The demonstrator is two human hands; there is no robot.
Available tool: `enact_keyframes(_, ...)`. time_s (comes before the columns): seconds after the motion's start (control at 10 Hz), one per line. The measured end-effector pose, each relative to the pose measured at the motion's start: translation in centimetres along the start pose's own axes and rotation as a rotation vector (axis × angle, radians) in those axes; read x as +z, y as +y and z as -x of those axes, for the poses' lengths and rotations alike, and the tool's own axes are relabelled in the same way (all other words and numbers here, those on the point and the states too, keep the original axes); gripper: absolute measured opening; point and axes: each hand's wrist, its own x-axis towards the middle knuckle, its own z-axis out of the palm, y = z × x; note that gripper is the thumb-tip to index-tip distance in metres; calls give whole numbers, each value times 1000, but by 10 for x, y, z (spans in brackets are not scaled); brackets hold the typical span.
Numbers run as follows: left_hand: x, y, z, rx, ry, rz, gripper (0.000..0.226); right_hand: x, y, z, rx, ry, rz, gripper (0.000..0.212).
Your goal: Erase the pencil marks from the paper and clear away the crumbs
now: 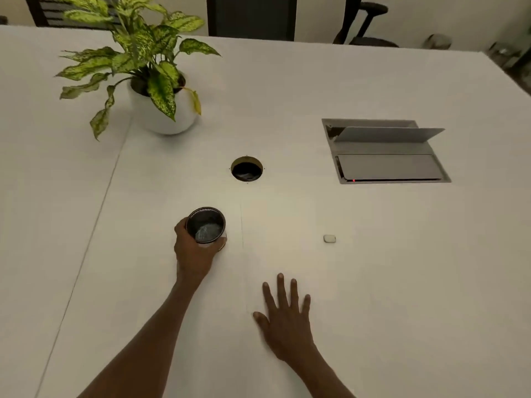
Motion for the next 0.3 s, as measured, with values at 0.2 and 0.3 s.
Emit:
enact_keyframes(0.2, -7, -7, 1, -15, -51, -39, 126, -30, -2, 3, -85, 148, -137, 65)
enact_keyframes(0.3, -22, 2, 31, -4, -15, -35, 125, -49, 9, 25, -131, 291, -333, 51)
